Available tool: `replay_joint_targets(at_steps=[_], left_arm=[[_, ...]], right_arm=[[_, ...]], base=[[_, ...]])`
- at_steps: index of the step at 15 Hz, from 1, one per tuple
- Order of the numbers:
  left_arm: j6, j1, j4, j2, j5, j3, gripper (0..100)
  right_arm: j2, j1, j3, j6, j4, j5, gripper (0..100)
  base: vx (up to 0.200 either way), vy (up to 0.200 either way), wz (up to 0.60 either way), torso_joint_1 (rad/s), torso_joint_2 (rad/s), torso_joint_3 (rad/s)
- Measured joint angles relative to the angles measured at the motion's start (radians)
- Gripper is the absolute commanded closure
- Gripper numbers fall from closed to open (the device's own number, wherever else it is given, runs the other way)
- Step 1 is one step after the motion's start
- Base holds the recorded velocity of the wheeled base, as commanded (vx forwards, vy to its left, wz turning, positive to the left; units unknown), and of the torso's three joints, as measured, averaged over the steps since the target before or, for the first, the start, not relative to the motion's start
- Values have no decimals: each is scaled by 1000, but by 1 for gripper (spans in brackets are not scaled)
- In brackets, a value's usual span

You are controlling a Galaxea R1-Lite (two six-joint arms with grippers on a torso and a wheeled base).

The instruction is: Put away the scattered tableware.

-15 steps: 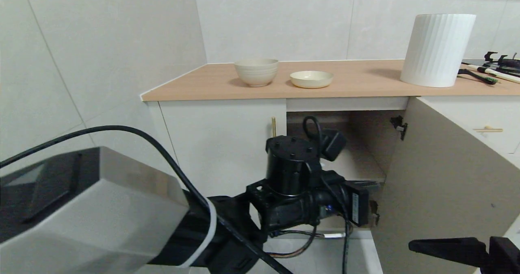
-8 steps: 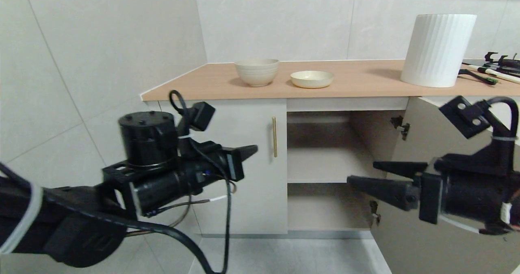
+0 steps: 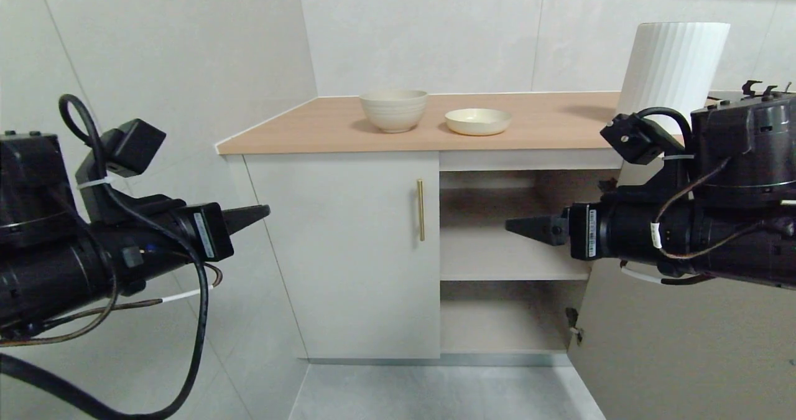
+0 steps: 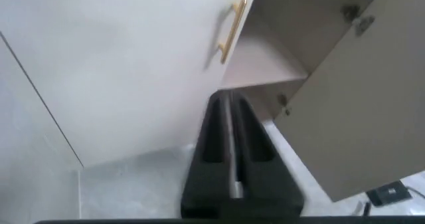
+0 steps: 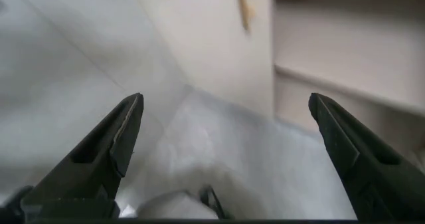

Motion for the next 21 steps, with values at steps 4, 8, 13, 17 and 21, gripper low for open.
replay_joint_targets(at_steps=[4, 8, 13, 17, 21], left_arm=[[-37, 16, -14, -22, 2, -18, 0], [-34, 18, -22, -33, 2, -20, 0], [-33, 18, -9, -42, 0, -30, 0], [-33, 17, -8, -43, 0, -32, 0], [-33, 17, -10, -41, 0, -32, 0]], right_arm=[[-23, 1, 1, 0, 41, -50, 0], [-34, 1, 6, -1, 41, -56, 0], [-56, 4, 7, -1, 41, -56, 0], [-70, 4, 4, -1, 87, -55, 0], [-84, 4, -1, -1, 90, -55, 0]], base=[[0, 0, 0, 0, 0, 0], [0, 0, 0, 0, 0, 0], [160, 0, 0, -1, -1, 0], [200, 0, 0, 6, 2, 2], [200, 0, 0, 5, 6, 2]])
